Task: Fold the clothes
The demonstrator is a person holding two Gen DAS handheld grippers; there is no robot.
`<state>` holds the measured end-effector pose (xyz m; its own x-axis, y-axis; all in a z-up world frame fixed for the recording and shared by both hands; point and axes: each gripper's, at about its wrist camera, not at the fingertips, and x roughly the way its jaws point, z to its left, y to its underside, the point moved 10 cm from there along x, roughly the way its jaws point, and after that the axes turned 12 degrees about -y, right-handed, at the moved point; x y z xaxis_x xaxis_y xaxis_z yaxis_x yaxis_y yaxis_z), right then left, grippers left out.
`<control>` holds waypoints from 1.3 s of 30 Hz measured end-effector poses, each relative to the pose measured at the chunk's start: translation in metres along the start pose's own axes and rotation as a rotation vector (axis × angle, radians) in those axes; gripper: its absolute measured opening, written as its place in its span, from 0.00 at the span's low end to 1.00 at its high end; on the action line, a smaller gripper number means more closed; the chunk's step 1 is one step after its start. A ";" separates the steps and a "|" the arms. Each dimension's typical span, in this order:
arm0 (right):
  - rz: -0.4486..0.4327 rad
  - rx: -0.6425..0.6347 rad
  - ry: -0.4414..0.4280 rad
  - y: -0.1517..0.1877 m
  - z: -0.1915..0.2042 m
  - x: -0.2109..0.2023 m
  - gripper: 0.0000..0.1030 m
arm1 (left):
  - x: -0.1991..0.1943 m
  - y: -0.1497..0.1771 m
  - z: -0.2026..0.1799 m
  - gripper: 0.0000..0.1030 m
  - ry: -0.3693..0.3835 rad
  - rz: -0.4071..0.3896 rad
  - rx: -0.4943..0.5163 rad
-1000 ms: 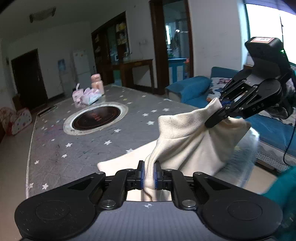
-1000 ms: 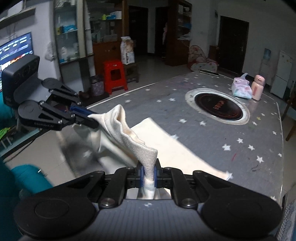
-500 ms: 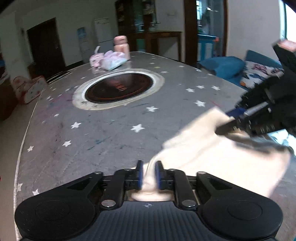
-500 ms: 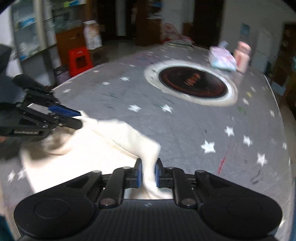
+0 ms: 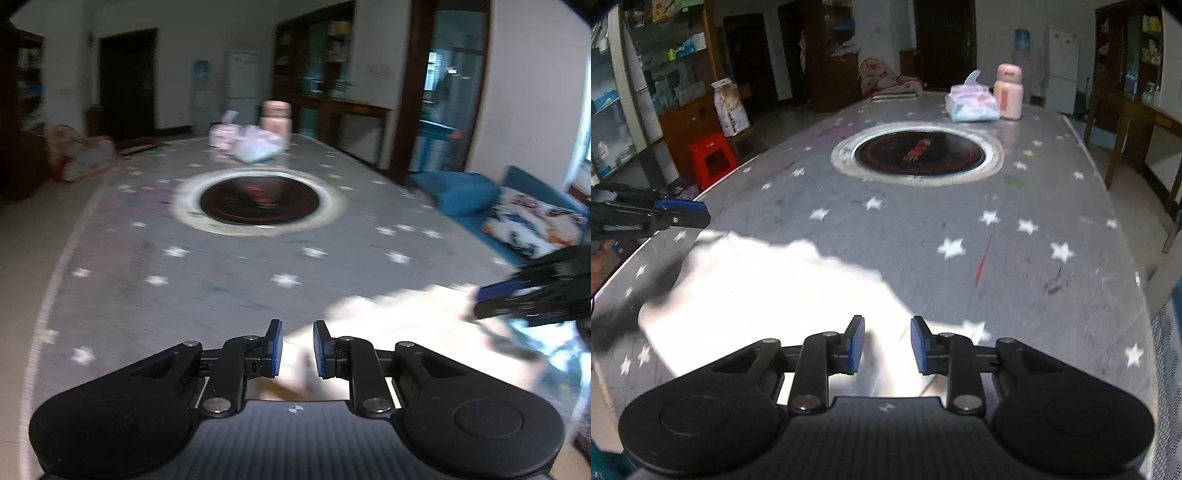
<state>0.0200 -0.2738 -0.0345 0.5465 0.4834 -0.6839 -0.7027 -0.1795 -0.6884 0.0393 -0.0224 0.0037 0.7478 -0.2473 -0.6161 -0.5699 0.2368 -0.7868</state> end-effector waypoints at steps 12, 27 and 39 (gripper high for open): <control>-0.032 0.037 -0.010 -0.004 -0.001 0.002 0.20 | 0.026 0.024 -0.004 0.20 -0.045 0.090 0.003; -0.002 -0.005 -0.083 -0.027 0.029 0.058 0.20 | 0.059 0.003 -0.046 0.20 0.018 0.117 0.038; -0.016 -0.006 -0.055 -0.037 0.032 0.077 0.23 | 0.070 -0.004 -0.041 0.30 -0.002 0.117 -0.035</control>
